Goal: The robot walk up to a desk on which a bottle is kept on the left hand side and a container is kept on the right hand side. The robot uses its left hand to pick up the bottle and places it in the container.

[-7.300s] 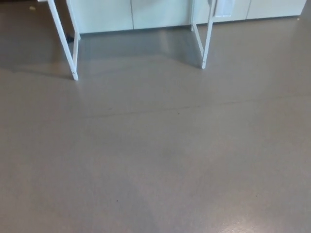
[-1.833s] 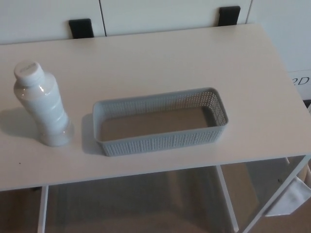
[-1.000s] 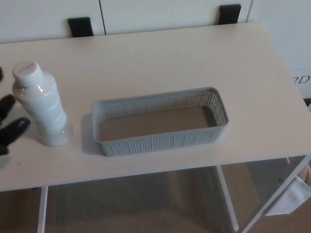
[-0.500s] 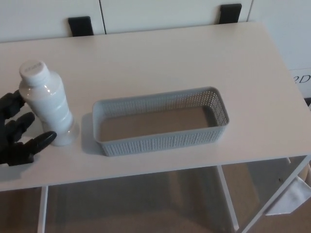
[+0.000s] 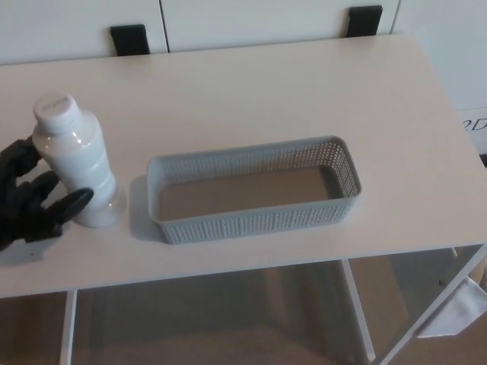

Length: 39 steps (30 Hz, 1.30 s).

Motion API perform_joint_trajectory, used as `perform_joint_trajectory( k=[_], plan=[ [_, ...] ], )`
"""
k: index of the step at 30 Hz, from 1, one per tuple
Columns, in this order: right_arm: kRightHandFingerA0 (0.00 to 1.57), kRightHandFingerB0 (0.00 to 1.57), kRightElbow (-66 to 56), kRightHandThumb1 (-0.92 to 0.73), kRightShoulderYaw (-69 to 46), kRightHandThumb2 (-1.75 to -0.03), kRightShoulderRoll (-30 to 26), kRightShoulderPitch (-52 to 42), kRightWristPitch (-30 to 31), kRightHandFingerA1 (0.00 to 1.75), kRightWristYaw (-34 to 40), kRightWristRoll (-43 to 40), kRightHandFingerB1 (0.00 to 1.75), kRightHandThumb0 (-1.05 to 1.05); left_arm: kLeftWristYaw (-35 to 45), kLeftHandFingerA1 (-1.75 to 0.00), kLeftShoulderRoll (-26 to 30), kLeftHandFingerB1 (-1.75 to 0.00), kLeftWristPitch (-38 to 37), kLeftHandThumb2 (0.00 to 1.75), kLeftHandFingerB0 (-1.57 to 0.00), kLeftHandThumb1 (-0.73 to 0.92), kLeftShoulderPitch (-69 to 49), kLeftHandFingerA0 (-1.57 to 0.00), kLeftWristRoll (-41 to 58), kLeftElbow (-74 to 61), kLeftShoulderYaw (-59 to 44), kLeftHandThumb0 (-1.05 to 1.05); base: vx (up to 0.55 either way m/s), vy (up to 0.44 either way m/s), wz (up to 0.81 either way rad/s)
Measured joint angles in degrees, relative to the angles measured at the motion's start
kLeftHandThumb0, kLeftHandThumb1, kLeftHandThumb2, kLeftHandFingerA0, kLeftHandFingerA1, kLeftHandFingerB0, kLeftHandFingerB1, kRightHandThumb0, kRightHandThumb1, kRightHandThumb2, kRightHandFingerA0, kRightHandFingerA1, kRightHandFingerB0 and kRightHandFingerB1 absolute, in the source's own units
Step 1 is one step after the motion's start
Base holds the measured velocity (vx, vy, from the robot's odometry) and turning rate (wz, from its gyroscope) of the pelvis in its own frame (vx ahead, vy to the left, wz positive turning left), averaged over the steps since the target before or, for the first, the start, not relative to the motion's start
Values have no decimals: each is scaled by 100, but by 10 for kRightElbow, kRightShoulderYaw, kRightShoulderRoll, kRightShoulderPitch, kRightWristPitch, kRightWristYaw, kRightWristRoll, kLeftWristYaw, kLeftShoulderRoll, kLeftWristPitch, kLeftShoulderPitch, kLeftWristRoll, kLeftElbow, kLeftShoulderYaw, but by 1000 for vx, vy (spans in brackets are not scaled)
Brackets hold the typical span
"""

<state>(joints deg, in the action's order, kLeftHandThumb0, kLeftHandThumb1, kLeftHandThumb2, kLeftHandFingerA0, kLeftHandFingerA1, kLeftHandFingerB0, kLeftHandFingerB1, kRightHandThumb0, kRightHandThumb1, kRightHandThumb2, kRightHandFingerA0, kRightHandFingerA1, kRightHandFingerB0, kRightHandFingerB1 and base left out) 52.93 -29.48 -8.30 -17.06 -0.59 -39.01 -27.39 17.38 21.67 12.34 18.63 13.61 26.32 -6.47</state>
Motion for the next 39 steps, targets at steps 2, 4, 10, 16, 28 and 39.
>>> perform_joint_trajectory(
  k=[2, 4, 10, 16, 28, 39],
  plan=[
    [32, 21, -3, -31, 0, -70, 2, -1, 0, 47, 1, 0, 40, -53, -4, -20, -5, -13, 0, 78, 0, 39, 18, 0, -5, 16, 6, -63, 0, 0, 0],
    [40, 27, -8, -32, 0, -51, 3, 0, 0, 40, 2, 0, 32, -53, -9, -22, -14, -13, 0, 80, 0, 38, 38, 0, -13, 31, 15, -64, 0, 0, 0],
    [38, 30, -21, -35, 1, -52, 12, 4, 0, 41, 5, 0, 33, -56, -40, -55, -54, -29, 0, 59, -22, 61, 90, -103, -42, 51, 44, -47, 0, 0, 0],
    [36, 30, -24, -37, 3, -52, 14, 10, 0, 40, 5, 1, 32, -56, -98, -141, -83, -60, 0, 83, -84, 76, 127, -106, -80, 73, 71, -7, 0, 0, 0],
    [35, 30, -59, -36, 17, -52, 14, 32, -1, 40, 15, 3, 31, -57, -183, -146, -99, -108, 12, 75, -74, 79, 207, -94, -149, 65, 91, -13, 0, 0, 0],
    [36, 28, -65, -33, 34, -72, 13, 33, -6, 49, 24, 13, 40, -65, -187, -131, -59, -110, 11, 75, -76, 76, 273, -103, -156, 55, 53, -15, 0, 0, 0]
  ],
)
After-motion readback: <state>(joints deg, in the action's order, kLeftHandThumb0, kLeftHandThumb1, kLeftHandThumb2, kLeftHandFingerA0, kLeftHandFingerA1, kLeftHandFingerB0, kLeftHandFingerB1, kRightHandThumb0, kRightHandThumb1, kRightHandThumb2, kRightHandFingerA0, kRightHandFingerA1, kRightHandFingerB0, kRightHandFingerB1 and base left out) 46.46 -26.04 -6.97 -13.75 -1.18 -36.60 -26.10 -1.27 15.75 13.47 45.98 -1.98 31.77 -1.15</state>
